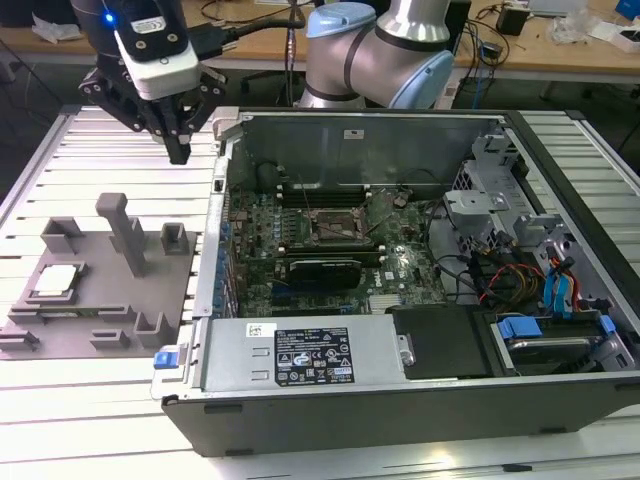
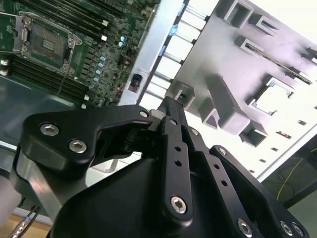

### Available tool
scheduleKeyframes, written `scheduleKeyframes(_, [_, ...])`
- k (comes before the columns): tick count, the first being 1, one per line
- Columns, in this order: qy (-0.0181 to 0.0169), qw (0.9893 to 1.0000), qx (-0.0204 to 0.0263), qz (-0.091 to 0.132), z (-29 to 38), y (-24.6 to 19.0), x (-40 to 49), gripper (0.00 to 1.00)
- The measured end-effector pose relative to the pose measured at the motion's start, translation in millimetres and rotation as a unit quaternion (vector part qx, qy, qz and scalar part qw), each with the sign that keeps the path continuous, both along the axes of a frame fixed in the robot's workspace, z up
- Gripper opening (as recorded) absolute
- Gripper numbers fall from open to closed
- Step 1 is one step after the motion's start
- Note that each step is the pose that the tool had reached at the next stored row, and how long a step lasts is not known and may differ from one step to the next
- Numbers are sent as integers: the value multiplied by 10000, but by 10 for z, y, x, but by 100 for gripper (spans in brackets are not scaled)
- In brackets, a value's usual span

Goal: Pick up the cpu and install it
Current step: 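Reach for the cpu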

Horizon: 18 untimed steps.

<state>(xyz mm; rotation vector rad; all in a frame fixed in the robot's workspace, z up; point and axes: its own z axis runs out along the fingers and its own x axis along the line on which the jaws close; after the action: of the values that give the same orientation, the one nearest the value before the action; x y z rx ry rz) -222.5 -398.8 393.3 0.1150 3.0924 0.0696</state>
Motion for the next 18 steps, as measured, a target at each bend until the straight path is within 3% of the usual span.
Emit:
scheduleKeyframes(4, [-20,10000,0,-1,0,0,-95,11])
scheduleKeyframes(9, [-59,10000,0,-1,0,2,-293,11])
scheduleKeyframes(14, [-86,10000,0,0,0,3,-433,11])
scheduleKeyframes(18, [-125,9999,0,0,0,6,-630,11])
